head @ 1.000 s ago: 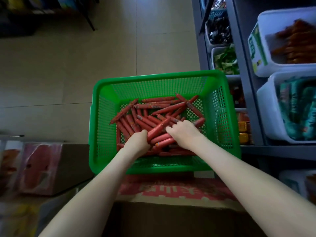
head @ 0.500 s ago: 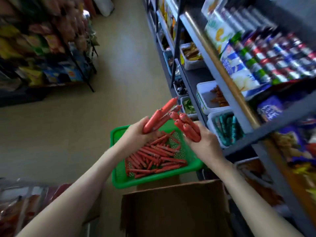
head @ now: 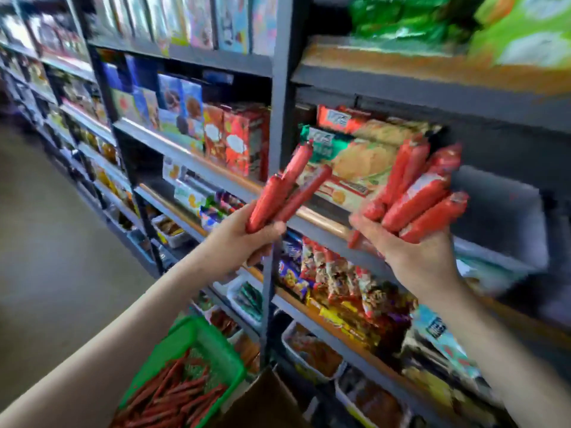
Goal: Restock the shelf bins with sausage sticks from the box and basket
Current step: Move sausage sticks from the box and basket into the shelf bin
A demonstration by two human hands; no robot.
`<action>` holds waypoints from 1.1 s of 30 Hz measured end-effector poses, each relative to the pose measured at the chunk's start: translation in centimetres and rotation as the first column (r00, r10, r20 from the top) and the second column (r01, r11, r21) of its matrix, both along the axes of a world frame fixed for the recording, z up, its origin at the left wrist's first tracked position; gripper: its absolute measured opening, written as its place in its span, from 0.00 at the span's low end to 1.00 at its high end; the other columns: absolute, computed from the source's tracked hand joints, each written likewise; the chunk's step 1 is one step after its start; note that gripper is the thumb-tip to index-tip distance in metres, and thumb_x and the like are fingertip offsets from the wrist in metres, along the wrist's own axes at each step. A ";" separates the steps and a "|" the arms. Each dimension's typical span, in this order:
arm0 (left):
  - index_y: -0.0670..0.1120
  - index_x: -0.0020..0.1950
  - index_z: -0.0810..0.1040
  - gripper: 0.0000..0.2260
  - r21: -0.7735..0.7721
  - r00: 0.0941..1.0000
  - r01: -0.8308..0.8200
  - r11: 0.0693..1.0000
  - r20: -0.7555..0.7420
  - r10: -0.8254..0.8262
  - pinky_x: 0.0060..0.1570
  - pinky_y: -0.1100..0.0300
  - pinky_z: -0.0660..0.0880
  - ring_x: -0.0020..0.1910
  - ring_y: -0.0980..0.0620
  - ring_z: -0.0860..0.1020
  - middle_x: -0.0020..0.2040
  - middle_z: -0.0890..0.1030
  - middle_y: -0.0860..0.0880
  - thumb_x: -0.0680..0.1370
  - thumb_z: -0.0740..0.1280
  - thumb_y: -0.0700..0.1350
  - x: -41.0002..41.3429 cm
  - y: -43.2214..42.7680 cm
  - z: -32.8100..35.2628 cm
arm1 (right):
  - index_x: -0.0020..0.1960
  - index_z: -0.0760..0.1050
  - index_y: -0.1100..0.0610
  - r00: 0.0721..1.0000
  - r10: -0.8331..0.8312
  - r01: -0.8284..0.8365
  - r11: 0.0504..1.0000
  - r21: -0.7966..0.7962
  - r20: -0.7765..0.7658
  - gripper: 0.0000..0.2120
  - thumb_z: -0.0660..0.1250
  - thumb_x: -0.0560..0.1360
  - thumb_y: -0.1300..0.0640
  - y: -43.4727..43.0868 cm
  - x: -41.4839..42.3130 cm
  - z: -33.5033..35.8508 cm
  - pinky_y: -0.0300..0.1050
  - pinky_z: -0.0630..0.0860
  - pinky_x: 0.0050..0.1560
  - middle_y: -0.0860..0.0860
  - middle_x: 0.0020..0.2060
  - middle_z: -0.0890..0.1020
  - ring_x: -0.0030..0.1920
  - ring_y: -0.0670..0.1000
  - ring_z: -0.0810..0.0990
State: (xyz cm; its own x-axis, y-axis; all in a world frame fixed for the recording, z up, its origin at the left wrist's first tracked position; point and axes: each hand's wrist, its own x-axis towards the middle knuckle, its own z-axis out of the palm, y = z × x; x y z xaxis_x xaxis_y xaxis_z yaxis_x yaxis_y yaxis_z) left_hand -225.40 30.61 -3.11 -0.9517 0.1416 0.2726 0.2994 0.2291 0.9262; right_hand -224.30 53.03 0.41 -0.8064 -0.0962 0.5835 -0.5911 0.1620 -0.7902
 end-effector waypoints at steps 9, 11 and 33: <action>0.52 0.46 0.73 0.05 -0.065 0.969 0.188 0.980 -0.148 -0.196 0.28 0.63 0.71 0.27 0.58 0.73 0.30 0.75 0.53 0.74 0.66 0.50 -4.2 11.6 3.0 | 0.46 0.74 0.61 0.971 -0.234 0.240 0.958 0.154 -0.056 0.07 0.71 0.71 0.68 14.1 1.3 3.6 0.27 0.72 0.45 0.35 0.34 0.81 0.37 0.37 0.78; 0.54 0.51 0.73 0.07 -0.140 0.960 0.161 0.977 -0.206 -0.188 0.28 0.62 0.73 0.27 0.59 0.73 0.30 0.76 0.54 0.74 0.66 0.50 -5.0 13.1 2.9 | 0.46 0.70 0.51 0.976 -0.219 0.211 0.950 0.231 0.011 0.16 0.69 0.71 0.70 15.6 0.3 3.2 0.22 0.69 0.42 0.26 0.32 0.77 0.37 0.29 0.77; 0.50 0.67 0.71 0.16 -0.242 0.945 -0.225 0.944 -0.291 0.150 0.31 0.56 0.75 0.32 0.50 0.76 0.35 0.78 0.48 0.79 0.65 0.47 -8.8 10.9 1.4 | 0.54 0.73 0.54 0.902 -0.393 -0.177 0.043 0.983 0.180 0.12 0.64 0.73 0.50 17.3 -13.3 0.3 0.46 0.74 0.41 0.52 0.48 0.79 0.44 0.53 0.78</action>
State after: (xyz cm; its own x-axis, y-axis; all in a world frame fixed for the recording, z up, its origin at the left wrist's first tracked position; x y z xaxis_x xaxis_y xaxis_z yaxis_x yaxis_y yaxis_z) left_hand -234.21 41.52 -1.73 -0.8660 0.0707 0.4949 0.4522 0.5332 0.7150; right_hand -237.61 70.35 0.69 -0.9400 -0.2236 -0.2576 -0.2508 0.9649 0.0778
